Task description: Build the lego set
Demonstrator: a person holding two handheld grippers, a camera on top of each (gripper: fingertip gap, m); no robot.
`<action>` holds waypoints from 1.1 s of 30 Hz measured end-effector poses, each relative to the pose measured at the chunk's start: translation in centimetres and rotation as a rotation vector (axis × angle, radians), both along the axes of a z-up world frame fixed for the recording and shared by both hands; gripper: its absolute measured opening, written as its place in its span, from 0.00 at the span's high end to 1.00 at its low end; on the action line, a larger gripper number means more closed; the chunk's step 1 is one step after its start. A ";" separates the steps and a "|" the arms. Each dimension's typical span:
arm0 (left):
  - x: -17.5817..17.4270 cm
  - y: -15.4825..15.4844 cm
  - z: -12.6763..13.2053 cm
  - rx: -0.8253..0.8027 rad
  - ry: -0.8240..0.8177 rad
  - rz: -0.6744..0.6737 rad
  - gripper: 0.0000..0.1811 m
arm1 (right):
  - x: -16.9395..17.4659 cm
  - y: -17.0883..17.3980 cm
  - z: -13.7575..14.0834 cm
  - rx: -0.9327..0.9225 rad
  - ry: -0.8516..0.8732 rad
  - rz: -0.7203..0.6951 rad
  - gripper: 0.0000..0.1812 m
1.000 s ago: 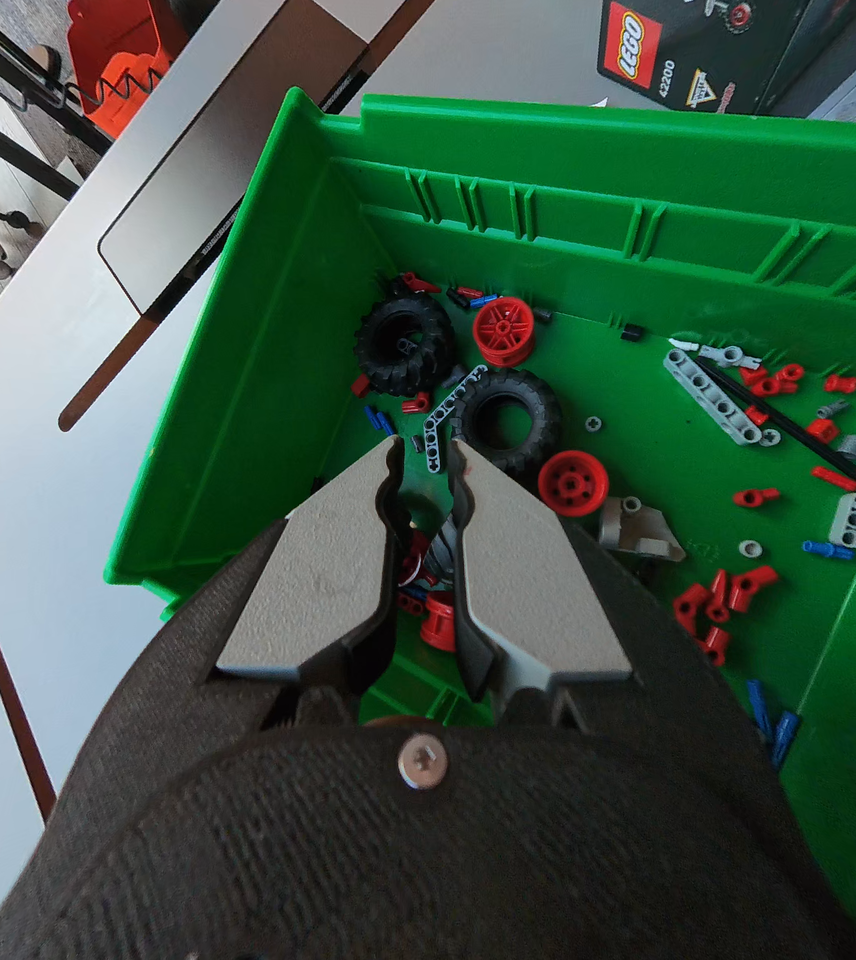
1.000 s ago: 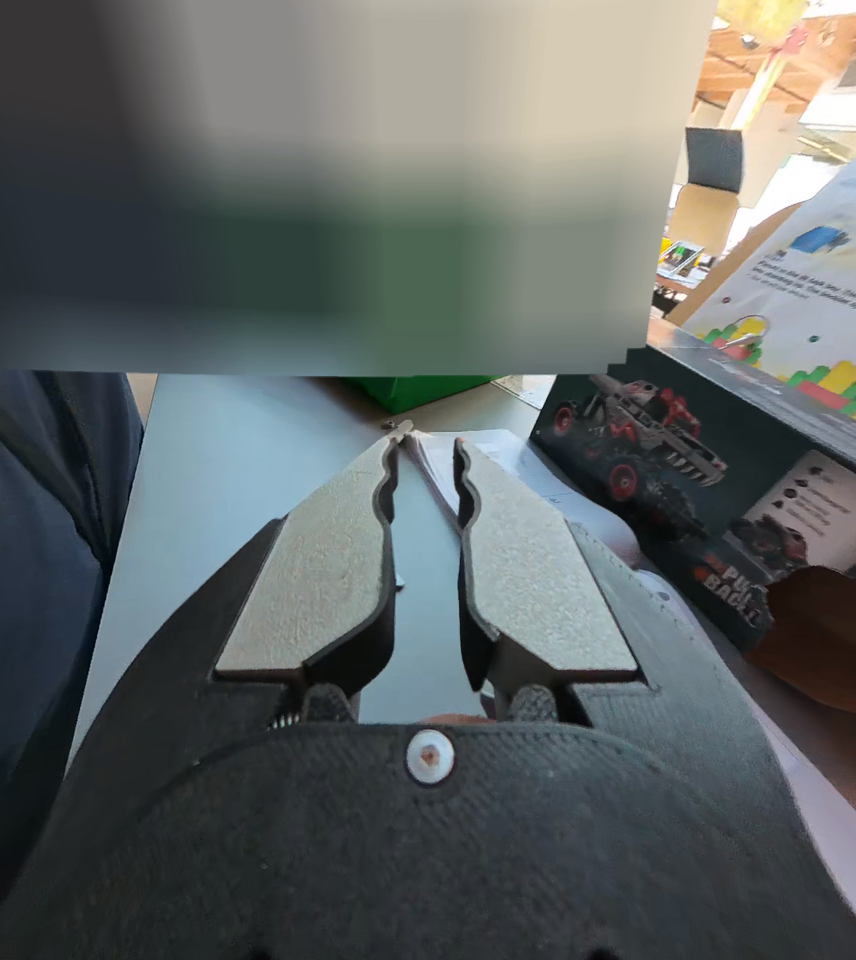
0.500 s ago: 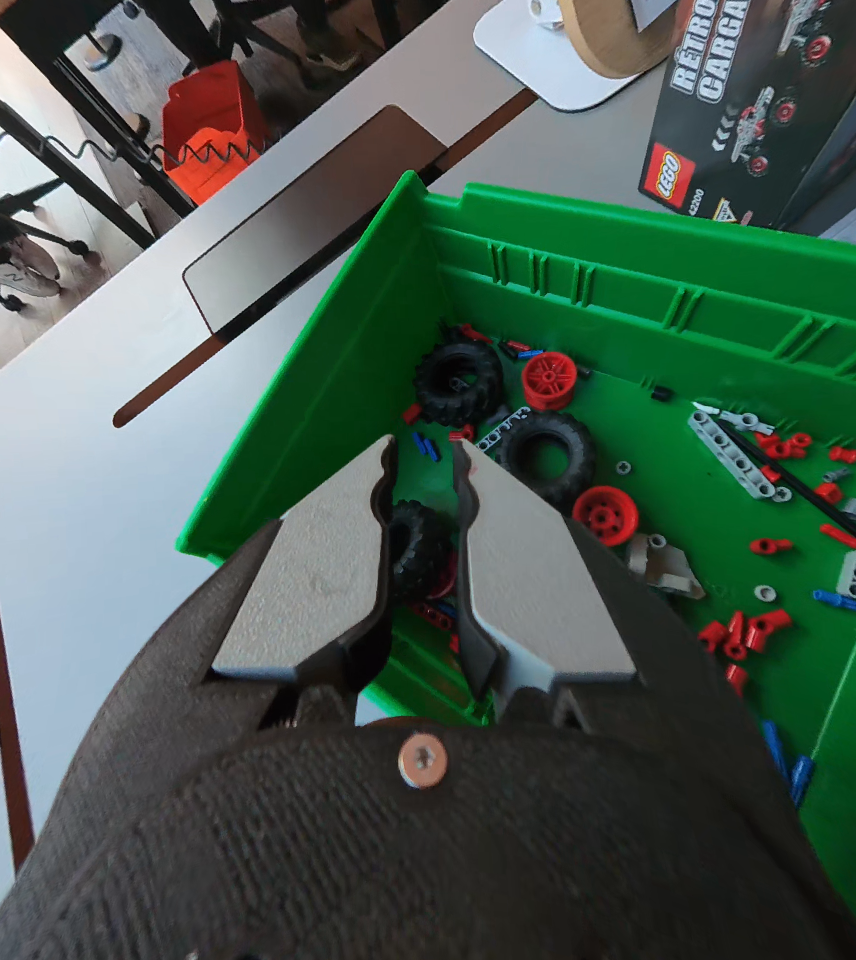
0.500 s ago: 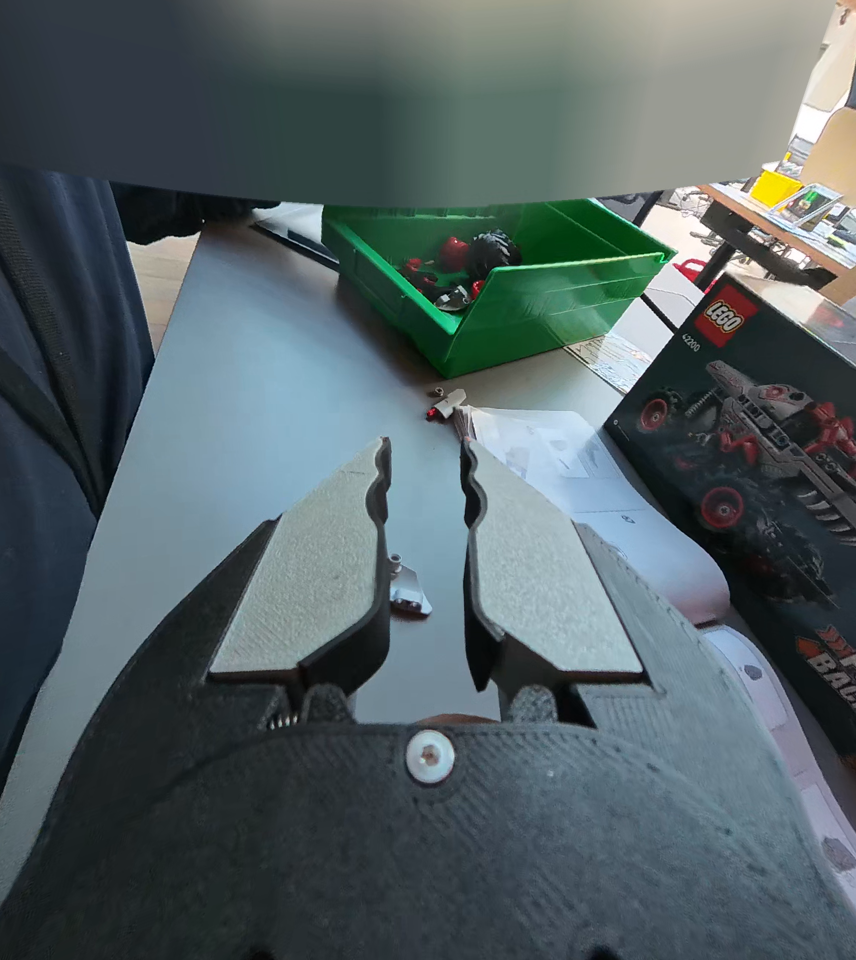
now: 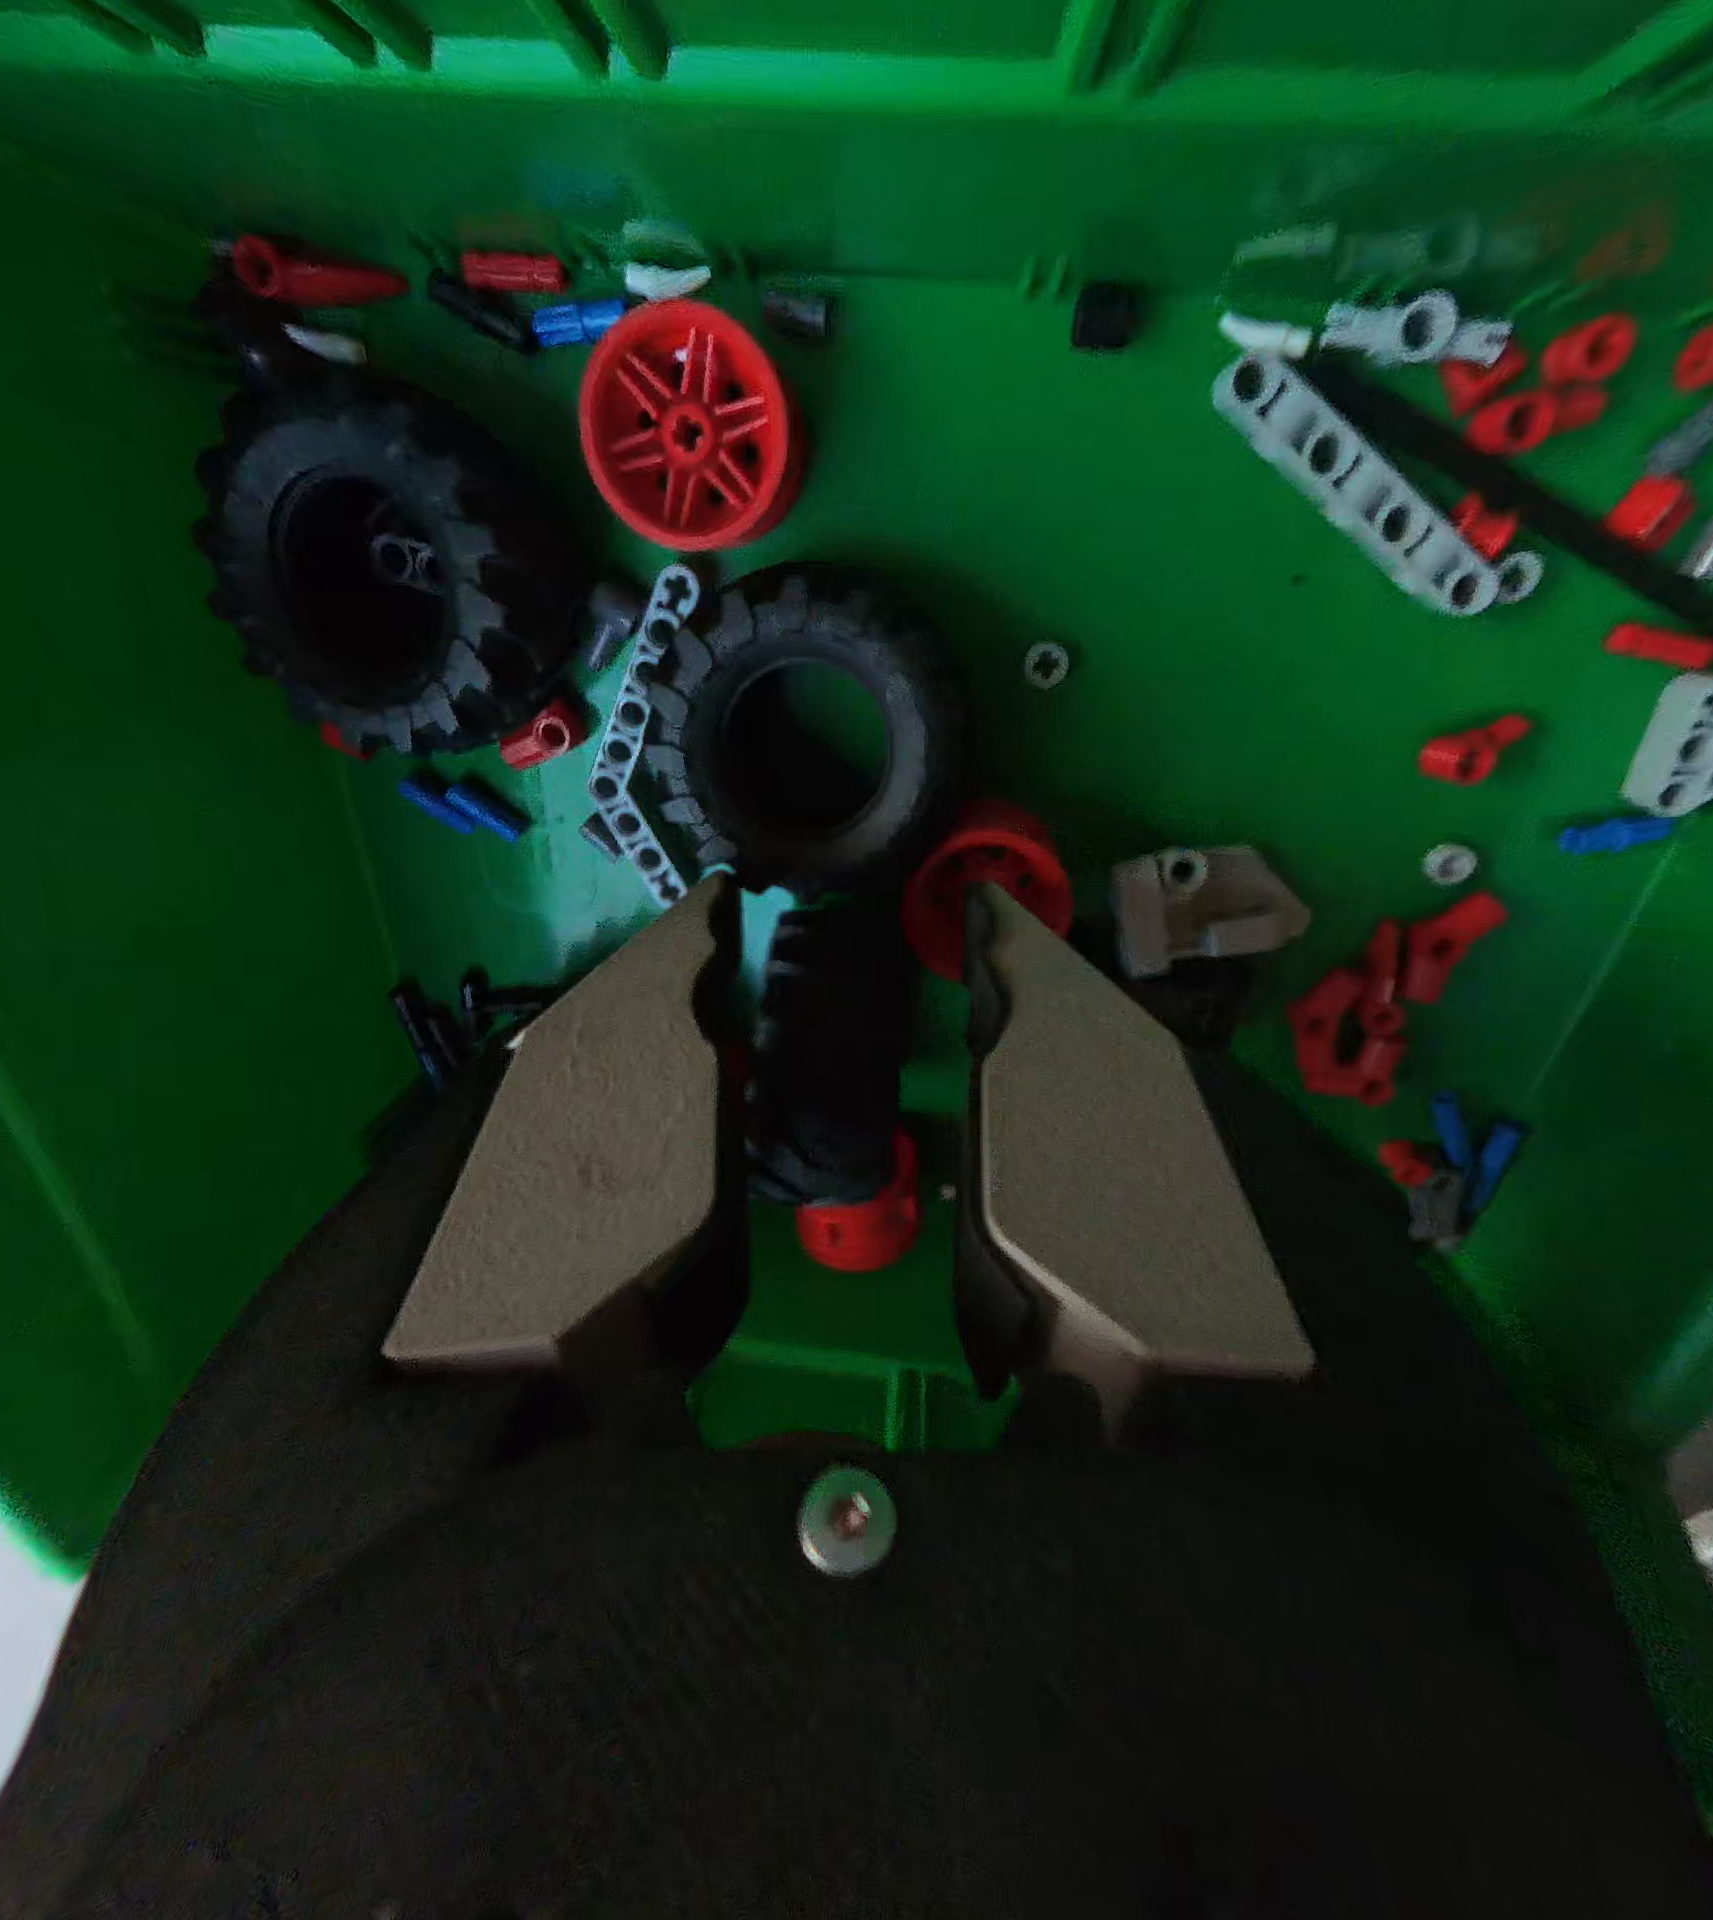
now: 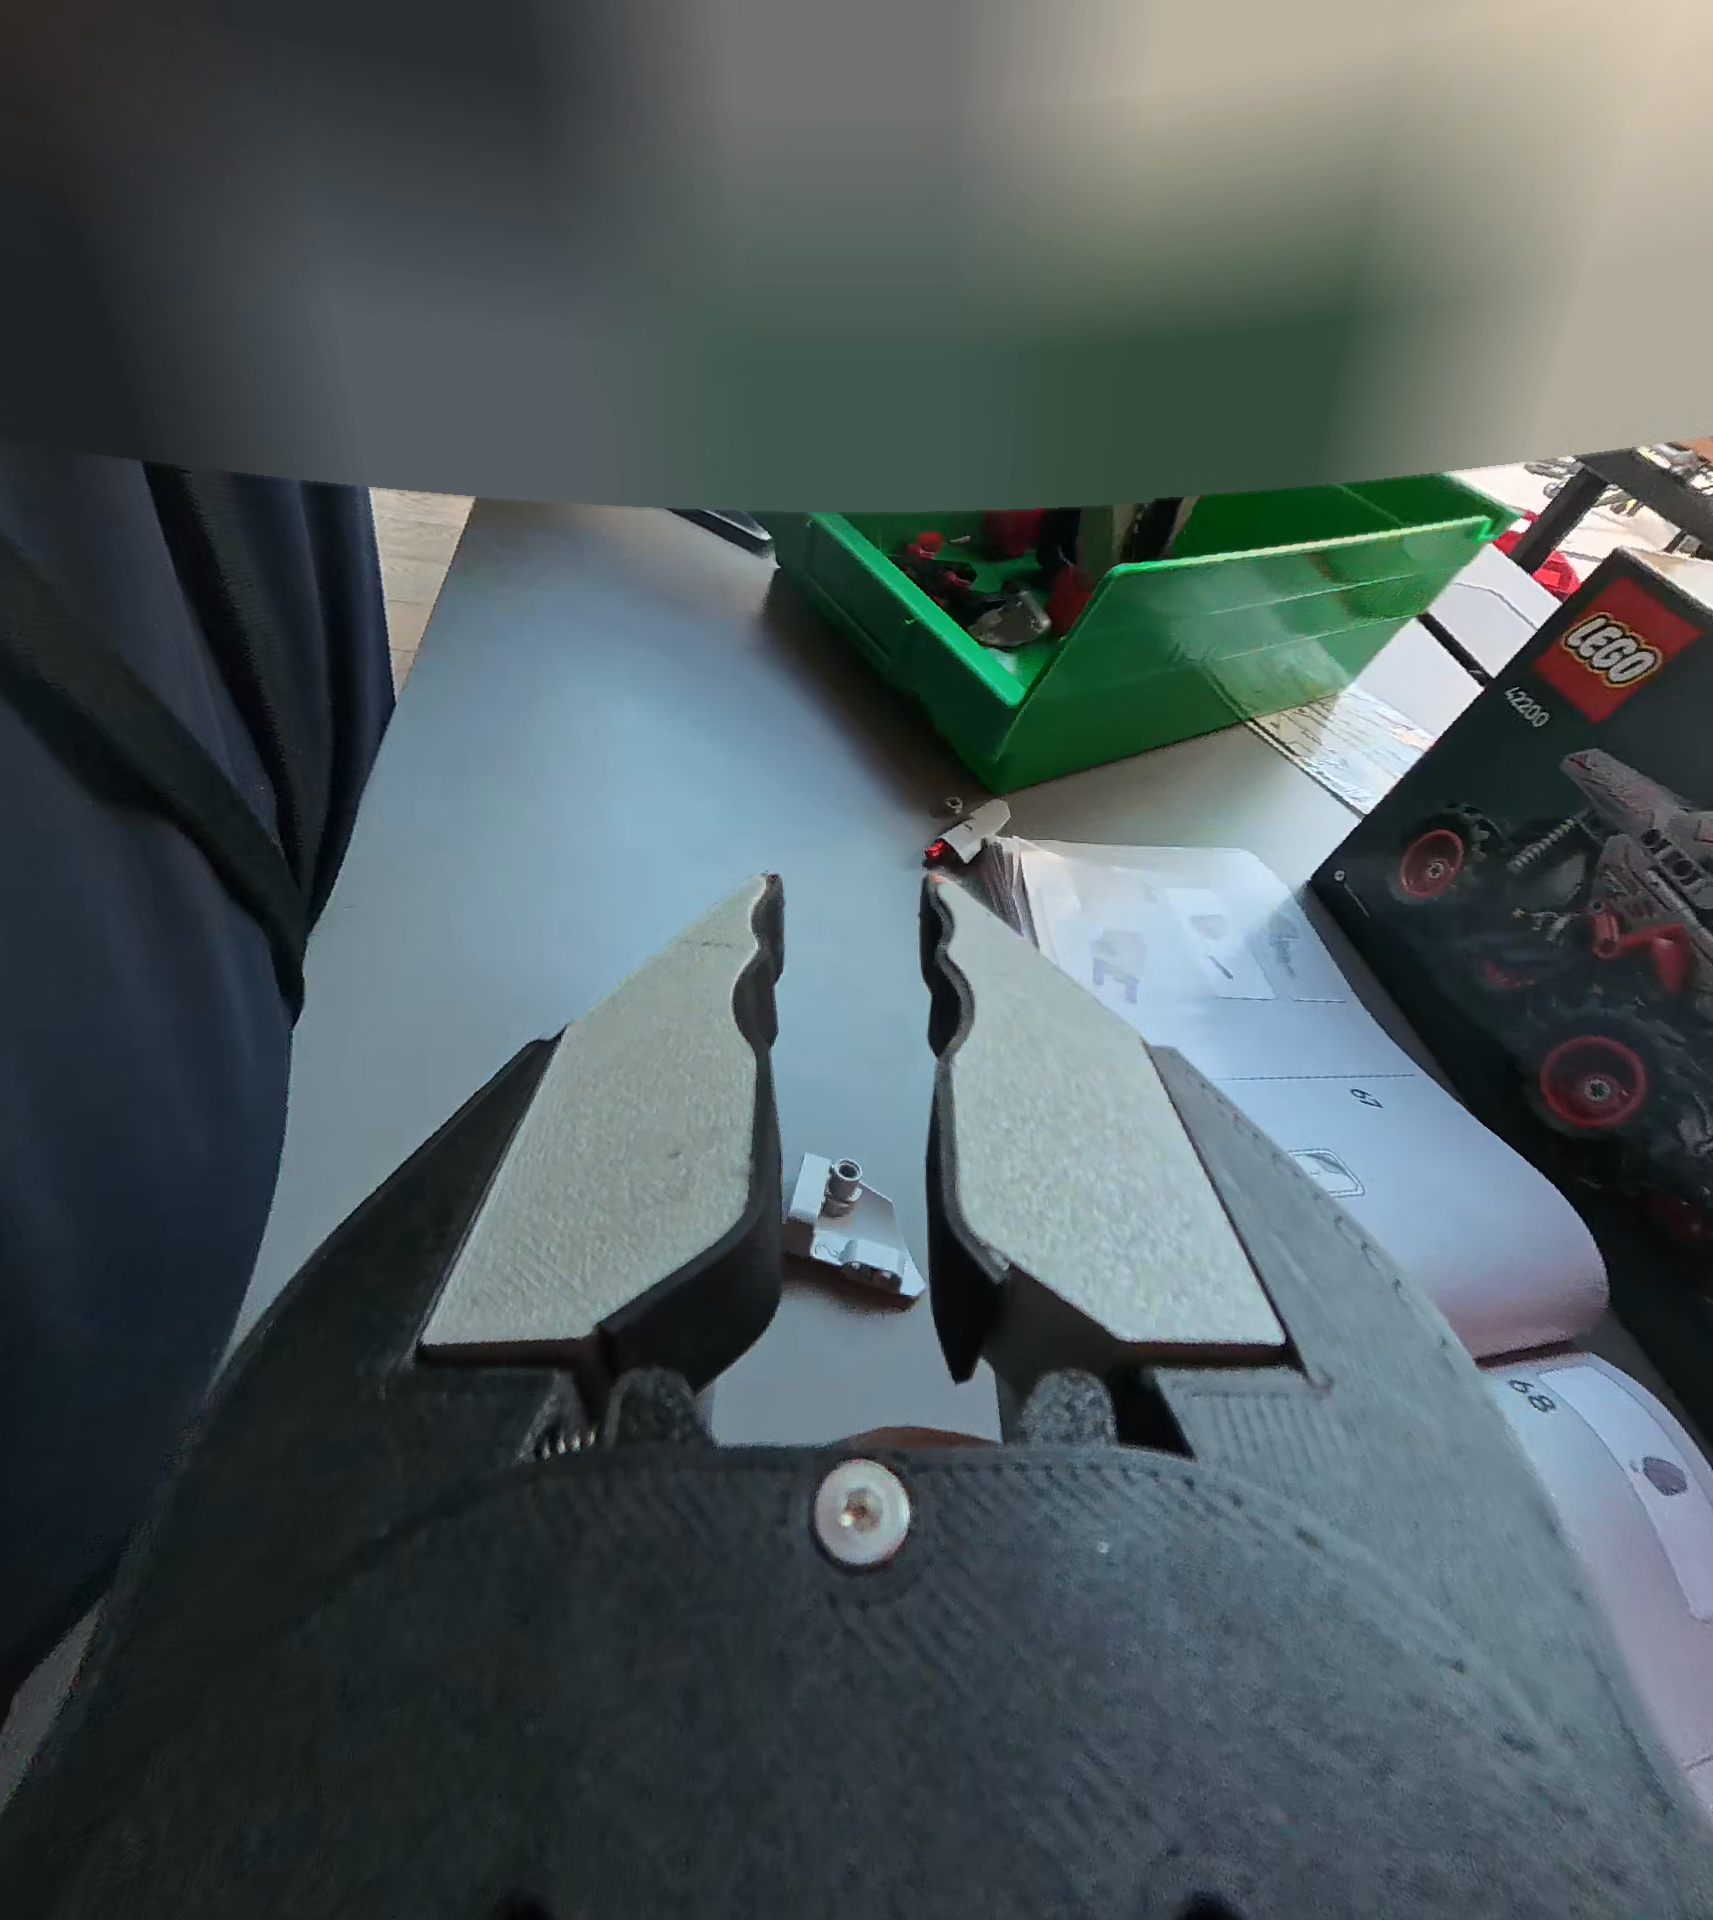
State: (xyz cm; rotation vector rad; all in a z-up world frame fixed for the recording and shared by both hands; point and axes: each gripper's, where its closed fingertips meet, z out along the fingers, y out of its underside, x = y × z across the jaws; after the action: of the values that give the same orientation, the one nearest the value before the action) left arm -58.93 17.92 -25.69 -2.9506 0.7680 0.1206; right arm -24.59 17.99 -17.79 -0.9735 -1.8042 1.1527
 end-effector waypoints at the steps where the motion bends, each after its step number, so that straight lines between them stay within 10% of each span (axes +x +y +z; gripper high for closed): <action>1: -0.1 0.0 0.3 0.008 0.019 -0.043 0.90 | 0.0 0.0 -0.1 -0.003 -0.007 0.004 0.87; 6: 0.9 2.2 5.5 0.313 -0.137 -0.040 1.00 | -0.2 -0.1 -0.4 -0.034 -0.020 0.007 0.88; 17: 14.4 -8.9 4.6 0.073 -0.486 -0.217 0.80 | -0.6 -2.3 0.9 -0.056 0.025 0.105 0.88; 24: 11.9 -12.0 0.9 0.040 -0.111 -0.279 0.83 | 0.4 -2.2 0.9 -0.056 0.032 0.113 0.88; 29: 11.8 -12.2 1.4 0.342 0.141 -0.546 0.86 | 0.8 -1.7 0.7 -0.047 0.032 0.088 0.88; 33: 11.7 -12.6 1.7 0.369 0.067 -0.452 0.87 | 0.6 -1.4 0.5 -0.098 0.015 0.105 0.88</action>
State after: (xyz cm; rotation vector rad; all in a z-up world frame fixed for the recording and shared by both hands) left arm -47.19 5.35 -23.96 -2.3768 1.2451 0.2917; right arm -23.94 16.56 -17.26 -0.9327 -1.8193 1.3208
